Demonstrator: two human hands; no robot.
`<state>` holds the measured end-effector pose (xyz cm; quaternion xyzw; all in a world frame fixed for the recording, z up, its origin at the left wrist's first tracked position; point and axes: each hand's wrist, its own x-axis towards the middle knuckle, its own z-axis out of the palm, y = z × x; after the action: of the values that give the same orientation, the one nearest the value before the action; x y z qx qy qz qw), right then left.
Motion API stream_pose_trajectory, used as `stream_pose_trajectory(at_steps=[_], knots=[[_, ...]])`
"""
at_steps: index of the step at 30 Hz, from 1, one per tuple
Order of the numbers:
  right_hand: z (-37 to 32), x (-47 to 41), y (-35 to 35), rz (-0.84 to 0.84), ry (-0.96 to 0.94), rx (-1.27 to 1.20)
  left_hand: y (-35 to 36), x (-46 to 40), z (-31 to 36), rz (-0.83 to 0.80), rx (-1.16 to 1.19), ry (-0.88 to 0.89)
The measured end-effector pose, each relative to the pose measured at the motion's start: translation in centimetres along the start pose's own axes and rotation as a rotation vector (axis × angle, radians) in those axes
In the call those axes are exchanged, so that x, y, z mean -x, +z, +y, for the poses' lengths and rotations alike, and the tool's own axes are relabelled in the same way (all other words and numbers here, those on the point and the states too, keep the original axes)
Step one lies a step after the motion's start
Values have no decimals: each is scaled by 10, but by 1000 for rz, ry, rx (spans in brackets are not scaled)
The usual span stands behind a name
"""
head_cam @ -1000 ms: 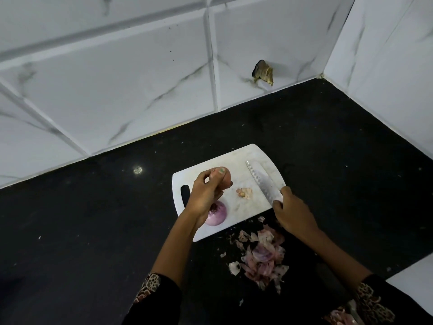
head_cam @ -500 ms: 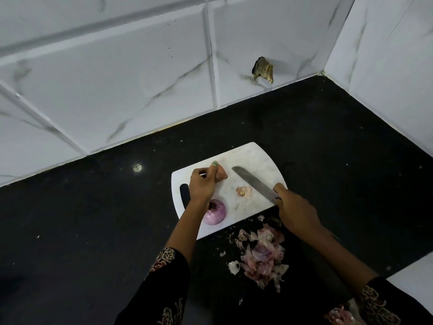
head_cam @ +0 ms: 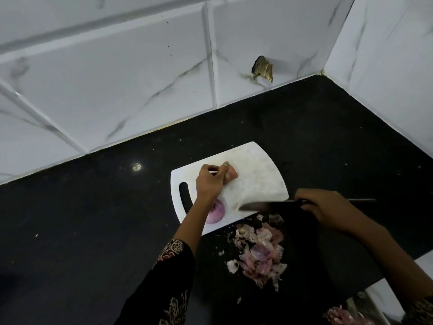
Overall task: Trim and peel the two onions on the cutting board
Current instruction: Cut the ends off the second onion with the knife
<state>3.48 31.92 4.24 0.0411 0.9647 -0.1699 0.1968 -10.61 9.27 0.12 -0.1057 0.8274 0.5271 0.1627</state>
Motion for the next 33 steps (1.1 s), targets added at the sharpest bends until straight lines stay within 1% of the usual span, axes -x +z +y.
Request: stream_pose_trajectory(at_steps=[3,6,8,11,15,20,23,33], knots=[[-4,-1,-4,91,61,-225,4,5,3,8,-123,18],[-17,-5,0,155,74,-364,3,12,5,66,-216,72],[-30,-8,4,164,68,-449,2,14,6,64,-241,122],[-51,-16,13,134,75,-539,0,16,7,24,-318,203],[-72,-26,27,104,23,-556,-2,15,9,8,-403,303],[-81,-32,32,99,13,-558,-5,17,13,-18,-483,342],[-81,-30,28,89,4,-512,-3,19,12,-20,-537,365],[-93,-25,26,117,18,-424,-16,13,13,-114,-495,363]])
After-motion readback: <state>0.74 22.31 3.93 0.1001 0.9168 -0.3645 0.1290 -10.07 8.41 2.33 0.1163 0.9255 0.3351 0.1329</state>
